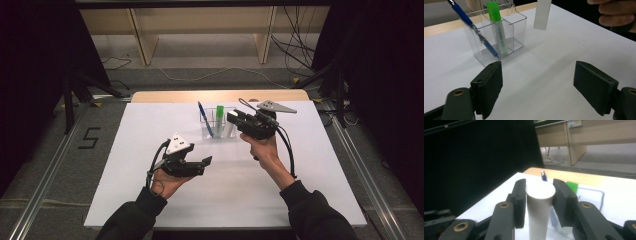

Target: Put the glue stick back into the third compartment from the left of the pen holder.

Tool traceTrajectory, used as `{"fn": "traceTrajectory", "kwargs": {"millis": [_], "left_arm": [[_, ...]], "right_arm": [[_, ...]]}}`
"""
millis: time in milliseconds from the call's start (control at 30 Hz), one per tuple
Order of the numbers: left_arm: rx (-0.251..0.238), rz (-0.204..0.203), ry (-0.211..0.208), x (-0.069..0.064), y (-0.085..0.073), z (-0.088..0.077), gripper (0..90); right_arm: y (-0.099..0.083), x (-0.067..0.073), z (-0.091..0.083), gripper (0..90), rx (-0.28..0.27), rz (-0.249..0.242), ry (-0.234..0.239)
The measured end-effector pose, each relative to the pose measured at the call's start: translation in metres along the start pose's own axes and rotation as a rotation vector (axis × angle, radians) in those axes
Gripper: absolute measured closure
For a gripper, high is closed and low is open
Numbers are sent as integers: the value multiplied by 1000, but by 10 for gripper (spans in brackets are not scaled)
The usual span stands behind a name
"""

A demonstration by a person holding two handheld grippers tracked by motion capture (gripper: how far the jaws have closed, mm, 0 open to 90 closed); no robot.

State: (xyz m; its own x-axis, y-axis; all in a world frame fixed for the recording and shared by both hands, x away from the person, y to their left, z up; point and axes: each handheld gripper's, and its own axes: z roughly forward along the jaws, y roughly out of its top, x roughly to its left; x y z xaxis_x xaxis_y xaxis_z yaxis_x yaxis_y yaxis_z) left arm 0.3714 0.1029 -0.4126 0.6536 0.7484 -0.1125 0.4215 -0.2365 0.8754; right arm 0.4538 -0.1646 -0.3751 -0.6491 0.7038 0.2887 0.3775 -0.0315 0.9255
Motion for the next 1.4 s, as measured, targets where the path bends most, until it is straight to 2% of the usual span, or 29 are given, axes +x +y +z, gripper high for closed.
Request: {"fn": "traceTrajectory", "kwargs": {"millis": [133, 467, 700, 867, 1067, 1267, 1400], "left_arm": [[8, 12, 3, 4, -4, -4, 230], [6, 0, 17, 11, -11, -13, 230], [4, -13, 24, 13, -15, -17, 228], [0, -8, 31, 14, -16, -21, 225], [-6, -11, 34, 14, -18, -24, 222], [-14, -9, 39, 15, -20, -28, 219], [-30, -25, 46, 16, -21, -30, 219]], "right_arm": [[6, -6, 3, 654, -2, -13, -28], [24, -22, 12, 654, -15, -15, -84], [31, -32, 24, 653, -20, -16, -127], [28, -38, 37, 653, -12, -21, -162], [19, -47, 54, 653, 24, -23, -208], [8, -50, 66, 652, 66, -41, -243], [3, -52, 70, 649, 88, -53, -262]]}}
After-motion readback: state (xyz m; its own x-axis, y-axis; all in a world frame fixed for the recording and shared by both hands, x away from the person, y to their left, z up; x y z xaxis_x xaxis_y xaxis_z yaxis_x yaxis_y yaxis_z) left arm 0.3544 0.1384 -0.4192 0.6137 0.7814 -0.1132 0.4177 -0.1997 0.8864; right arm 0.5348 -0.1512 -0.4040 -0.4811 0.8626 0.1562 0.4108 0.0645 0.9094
